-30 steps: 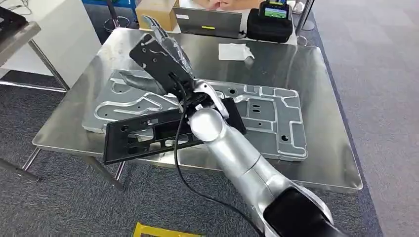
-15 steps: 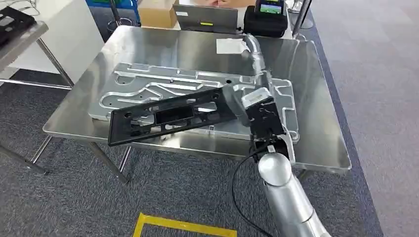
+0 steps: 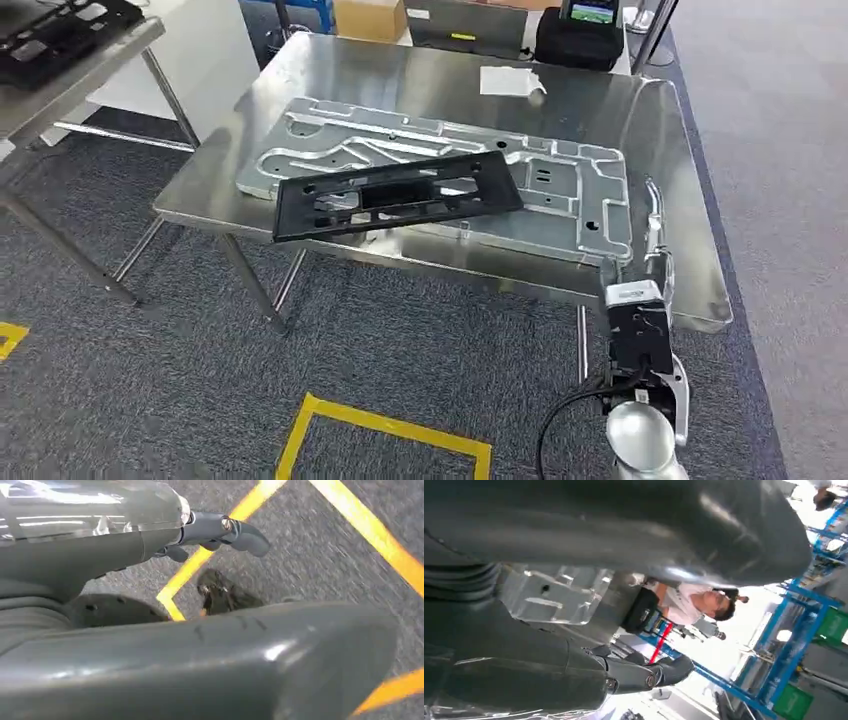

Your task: Take the parts from the cabinet and place them on the table.

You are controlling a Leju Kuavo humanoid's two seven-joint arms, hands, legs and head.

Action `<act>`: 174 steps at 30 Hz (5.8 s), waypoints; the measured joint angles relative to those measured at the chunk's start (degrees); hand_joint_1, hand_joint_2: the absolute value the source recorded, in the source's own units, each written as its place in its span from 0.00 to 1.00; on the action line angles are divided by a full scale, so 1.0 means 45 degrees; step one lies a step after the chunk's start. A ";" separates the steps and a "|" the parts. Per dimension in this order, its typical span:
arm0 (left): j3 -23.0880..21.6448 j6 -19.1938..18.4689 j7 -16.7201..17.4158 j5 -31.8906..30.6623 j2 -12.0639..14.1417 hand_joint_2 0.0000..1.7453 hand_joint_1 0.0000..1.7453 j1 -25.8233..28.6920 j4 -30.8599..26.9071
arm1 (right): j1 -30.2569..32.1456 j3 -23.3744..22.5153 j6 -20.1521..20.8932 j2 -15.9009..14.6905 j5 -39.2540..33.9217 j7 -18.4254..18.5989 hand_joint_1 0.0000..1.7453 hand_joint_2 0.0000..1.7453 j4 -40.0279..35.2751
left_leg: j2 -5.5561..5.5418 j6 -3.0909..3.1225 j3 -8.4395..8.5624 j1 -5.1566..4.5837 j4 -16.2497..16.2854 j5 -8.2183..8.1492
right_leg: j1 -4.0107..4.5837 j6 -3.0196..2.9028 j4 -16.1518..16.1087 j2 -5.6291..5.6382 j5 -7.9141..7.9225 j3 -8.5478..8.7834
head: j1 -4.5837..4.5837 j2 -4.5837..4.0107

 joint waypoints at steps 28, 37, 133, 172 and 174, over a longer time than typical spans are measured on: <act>0.0039 0.0335 0.0131 0.0170 -0.0068 0.00 0.00 -0.0130 -0.0004 | 0.0701 -0.0937 0.0292 -0.0165 -0.0180 -0.0146 0.00 0.00 0.1321 | 0.0448 -0.0308 0.0593 -0.0104 -0.0148 -0.0511 | 0.0014 -0.0170 -0.0702 -0.1263 0.0764 0.0671 | -0.0044 0.0000; 0.0058 0.1113 0.0340 0.0214 -0.0194 0.00 0.00 -0.0165 -0.0005 | 0.0539 -0.0990 0.0598 -0.0165 0.0010 0.0078 0.00 0.00 0.1905 | -0.0728 0.0017 -0.1235 -0.0167 -0.0012 0.0966 | -0.0025 -0.0079 0.2074 0.0532 -0.1043 0.0777 | -0.0049 0.0000; 0.1733 0.0529 -0.0136 0.0674 0.0593 0.00 0.00 0.0113 -0.1054 | 0.0025 -0.4361 0.2647 0.0024 0.1569 0.5421 0.00 0.00 2.1430 | -0.1364 -0.0124 -0.0397 -0.0141 0.0128 0.0275 | -0.0114 -0.0240 -0.0166 0.0973 -0.0244 0.1389 | -0.0044 0.0000; -0.8485 0.0888 -0.0267 0.3763 0.1478 0.00 0.00 0.0363 -0.0325 | -0.0170 -0.6226 0.2020 -0.0340 0.2170 0.3407 0.00 0.00 2.1415 | -0.0707 -0.0538 -0.1400 -0.0209 0.1504 -0.0498 | 0.0011 -0.0751 -0.1011 0.0830 -0.0028 0.1431 | -0.0054 0.0000; -0.8485 0.0490 -0.0457 0.3959 0.1647 0.00 0.00 0.0350 -0.0316 | -0.0142 -0.6236 0.2098 -0.0340 0.2210 0.3653 0.00 0.00 2.1415 | -0.0401 -0.0649 -0.2376 -0.0119 0.3620 -0.1438 | 0.0024 -0.0770 -0.1002 0.0483 -0.0125 0.1455 | -0.0053 0.0000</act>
